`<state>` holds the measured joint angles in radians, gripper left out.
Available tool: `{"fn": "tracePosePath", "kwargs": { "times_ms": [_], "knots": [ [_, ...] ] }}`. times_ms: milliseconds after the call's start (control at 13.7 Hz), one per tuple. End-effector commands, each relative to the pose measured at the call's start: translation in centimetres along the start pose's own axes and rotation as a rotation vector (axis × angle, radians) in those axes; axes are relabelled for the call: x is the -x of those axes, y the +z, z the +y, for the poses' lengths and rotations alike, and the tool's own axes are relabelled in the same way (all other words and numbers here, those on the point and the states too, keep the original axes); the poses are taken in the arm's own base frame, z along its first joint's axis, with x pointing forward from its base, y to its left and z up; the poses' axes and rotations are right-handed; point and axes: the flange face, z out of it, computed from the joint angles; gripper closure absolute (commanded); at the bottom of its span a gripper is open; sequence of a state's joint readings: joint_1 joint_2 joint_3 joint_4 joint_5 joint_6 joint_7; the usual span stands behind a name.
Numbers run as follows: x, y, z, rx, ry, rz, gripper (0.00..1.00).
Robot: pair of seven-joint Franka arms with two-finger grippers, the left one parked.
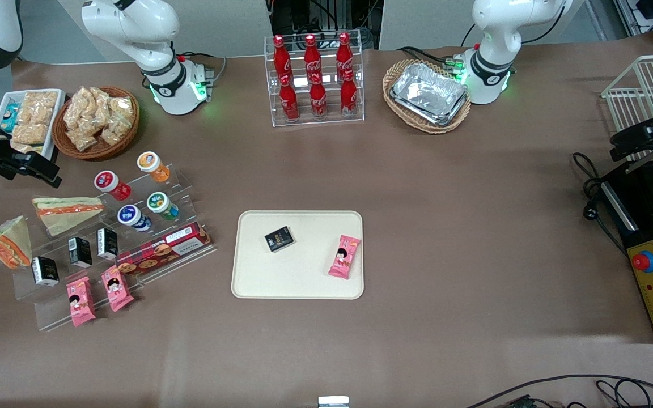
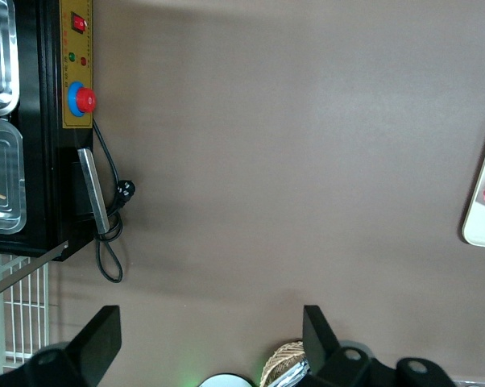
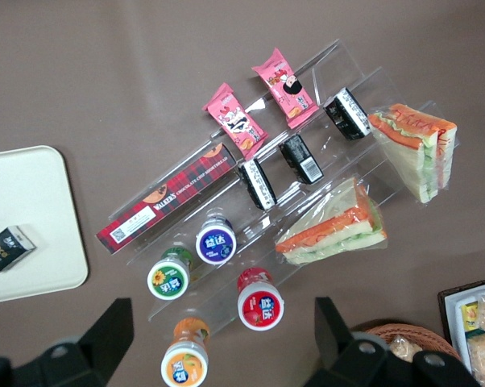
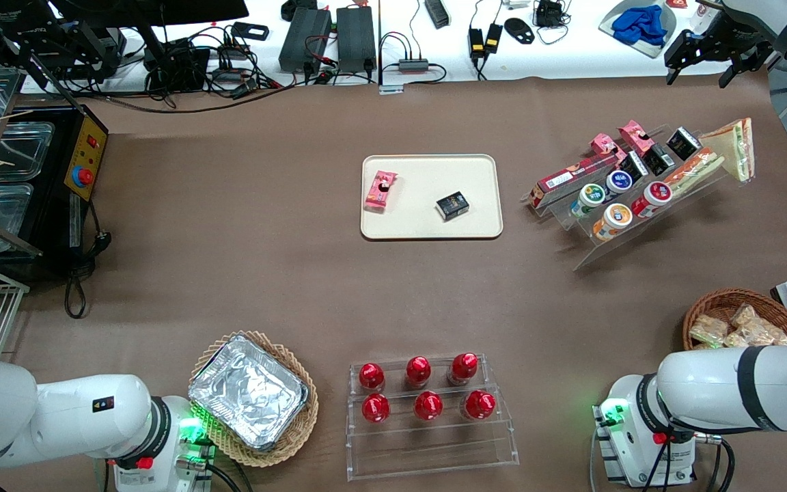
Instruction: Place sandwich on tray
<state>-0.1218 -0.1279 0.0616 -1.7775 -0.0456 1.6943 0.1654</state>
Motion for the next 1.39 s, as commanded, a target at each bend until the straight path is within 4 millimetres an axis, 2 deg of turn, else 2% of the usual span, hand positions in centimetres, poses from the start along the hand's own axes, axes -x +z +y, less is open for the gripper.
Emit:
{"fn": "tracePosePath", "kwargs": {
  "times_ms": [0, 511, 657, 730, 876, 1096, 1242, 1315],
  "knots": [
    [0.0, -0.4, -0.1, -0.020, -0.008, -0.007, 0.00],
    [0.0, -0.5, 0.1, -0.021, -0.005, -0.007, 0.00],
    [-0.2, -0.8, 1.5, -0.022, -0.037, -0.001, 0.00],
    [-0.5, -1.4, 2.6, -0.026, -0.080, 0.012, 0.00],
    [-0.8, -1.3, 4.7, -0.030, -0.084, 0.013, 0.00],
    [-1.3, -1.4, 10.5, -0.090, -0.194, 0.031, 0.00],
    [-2.0, 0.1, 13.6, -0.090, -0.246, 0.023, 0.00],
    [-2.4, 0.5, 16.0, -0.086, -0.270, 0.023, 0.00]
  ]
}}
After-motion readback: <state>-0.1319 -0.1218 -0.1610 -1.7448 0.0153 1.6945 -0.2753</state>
